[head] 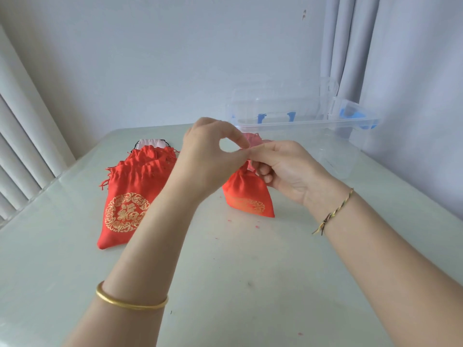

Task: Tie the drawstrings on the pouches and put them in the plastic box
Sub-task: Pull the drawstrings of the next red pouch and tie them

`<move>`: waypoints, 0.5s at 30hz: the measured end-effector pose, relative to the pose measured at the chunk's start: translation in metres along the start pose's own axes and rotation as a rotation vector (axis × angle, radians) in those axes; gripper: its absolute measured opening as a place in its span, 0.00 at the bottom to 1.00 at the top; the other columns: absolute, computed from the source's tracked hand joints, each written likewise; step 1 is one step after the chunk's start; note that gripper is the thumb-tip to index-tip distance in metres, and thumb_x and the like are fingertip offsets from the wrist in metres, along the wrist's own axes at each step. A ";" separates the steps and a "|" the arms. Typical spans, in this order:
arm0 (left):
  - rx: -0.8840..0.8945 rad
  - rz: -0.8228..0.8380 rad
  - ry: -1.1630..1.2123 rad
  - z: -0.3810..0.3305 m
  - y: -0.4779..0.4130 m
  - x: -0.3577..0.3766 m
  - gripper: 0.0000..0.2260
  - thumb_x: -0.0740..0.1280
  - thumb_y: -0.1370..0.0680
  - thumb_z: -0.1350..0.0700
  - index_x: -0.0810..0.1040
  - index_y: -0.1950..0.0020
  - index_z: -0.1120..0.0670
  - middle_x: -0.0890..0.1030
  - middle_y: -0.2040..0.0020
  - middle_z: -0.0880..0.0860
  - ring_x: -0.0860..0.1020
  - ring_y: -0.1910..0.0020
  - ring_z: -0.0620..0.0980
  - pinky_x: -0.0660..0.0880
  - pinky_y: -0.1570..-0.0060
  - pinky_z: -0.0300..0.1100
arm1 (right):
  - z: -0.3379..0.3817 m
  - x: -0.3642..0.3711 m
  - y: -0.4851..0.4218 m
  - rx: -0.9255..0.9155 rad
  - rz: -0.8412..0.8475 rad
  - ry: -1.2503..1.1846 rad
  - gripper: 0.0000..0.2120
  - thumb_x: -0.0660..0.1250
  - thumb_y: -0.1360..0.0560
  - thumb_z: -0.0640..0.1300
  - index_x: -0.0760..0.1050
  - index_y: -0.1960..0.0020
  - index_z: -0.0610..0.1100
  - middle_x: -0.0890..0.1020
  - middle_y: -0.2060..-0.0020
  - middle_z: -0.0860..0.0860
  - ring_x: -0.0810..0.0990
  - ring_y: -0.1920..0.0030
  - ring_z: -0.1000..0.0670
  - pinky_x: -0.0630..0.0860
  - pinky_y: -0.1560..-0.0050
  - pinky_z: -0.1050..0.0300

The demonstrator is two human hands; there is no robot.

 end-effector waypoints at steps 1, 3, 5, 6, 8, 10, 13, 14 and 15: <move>0.019 0.001 -0.046 0.000 0.000 0.002 0.05 0.70 0.30 0.56 0.79 0.59 0.45 0.73 0.46 0.47 0.71 0.41 0.47 0.68 0.46 0.39 | -0.002 0.000 0.000 0.028 0.010 -0.034 0.12 0.67 0.28 0.35 0.72 0.69 0.41 0.69 0.73 0.48 0.63 0.76 0.55 0.60 0.79 0.66; 0.034 -0.015 -0.094 0.001 -0.001 0.001 0.05 0.71 0.30 0.55 0.79 0.58 0.46 0.72 0.46 0.48 0.70 0.40 0.49 0.67 0.45 0.40 | -0.005 0.003 0.000 0.081 0.049 -0.112 0.10 0.67 0.28 0.35 0.73 0.67 0.41 0.69 0.73 0.48 0.64 0.77 0.56 0.60 0.79 0.67; 0.032 -0.019 -0.120 0.002 -0.002 0.000 0.05 0.71 0.30 0.55 0.79 0.57 0.46 0.71 0.46 0.47 0.70 0.40 0.50 0.65 0.46 0.38 | -0.008 0.006 0.000 0.126 0.089 -0.210 0.10 0.65 0.27 0.35 0.73 0.66 0.41 0.69 0.73 0.48 0.65 0.78 0.57 0.60 0.79 0.67; 0.030 -0.012 -0.128 0.003 -0.002 0.000 0.04 0.71 0.30 0.55 0.80 0.58 0.46 0.71 0.46 0.47 0.69 0.39 0.49 0.64 0.47 0.37 | -0.009 0.008 0.000 0.140 0.104 -0.248 0.10 0.64 0.26 0.35 0.73 0.66 0.40 0.69 0.73 0.48 0.65 0.79 0.57 0.61 0.79 0.67; 0.033 0.002 -0.146 0.003 -0.002 0.001 0.04 0.71 0.29 0.54 0.80 0.58 0.45 0.71 0.46 0.47 0.69 0.39 0.48 0.63 0.47 0.36 | -0.009 0.010 0.001 0.149 0.132 -0.288 0.11 0.63 0.25 0.35 0.73 0.66 0.40 0.70 0.74 0.49 0.66 0.79 0.57 0.61 0.78 0.66; 0.035 0.011 -0.152 0.004 -0.002 0.002 0.04 0.71 0.29 0.54 0.80 0.58 0.45 0.72 0.46 0.46 0.69 0.39 0.47 0.62 0.47 0.35 | -0.008 0.012 0.001 0.144 0.161 -0.295 0.12 0.62 0.25 0.35 0.72 0.67 0.41 0.70 0.75 0.49 0.66 0.78 0.56 0.61 0.77 0.66; 0.036 0.020 -0.154 0.006 -0.002 0.003 0.05 0.70 0.29 0.54 0.78 0.61 0.45 0.73 0.47 0.47 0.70 0.42 0.47 0.63 0.50 0.35 | -0.006 0.012 0.001 0.115 0.190 -0.269 0.11 0.63 0.25 0.35 0.73 0.65 0.40 0.70 0.76 0.50 0.66 0.78 0.57 0.62 0.76 0.66; 0.035 0.021 -0.157 0.006 -0.003 0.003 0.06 0.70 0.28 0.55 0.76 0.63 0.45 0.74 0.49 0.48 0.71 0.44 0.46 0.64 0.54 0.35 | -0.005 0.011 0.001 0.094 0.192 -0.241 0.09 0.63 0.25 0.35 0.74 0.64 0.40 0.71 0.76 0.50 0.66 0.78 0.57 0.63 0.76 0.66; 0.028 0.022 -0.146 0.008 -0.003 0.003 0.07 0.69 0.28 0.55 0.75 0.64 0.46 0.76 0.52 0.48 0.73 0.48 0.45 0.66 0.57 0.34 | -0.003 0.009 0.000 0.068 0.185 -0.198 0.07 0.64 0.26 0.34 0.75 0.62 0.39 0.71 0.75 0.50 0.66 0.77 0.56 0.63 0.75 0.66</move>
Point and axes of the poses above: each hand's wrist, its own y-axis away from the middle knuckle, its own x-axis out of the palm, z = x × y, the point moved 9 cm from there along -y, towards the middle knuckle
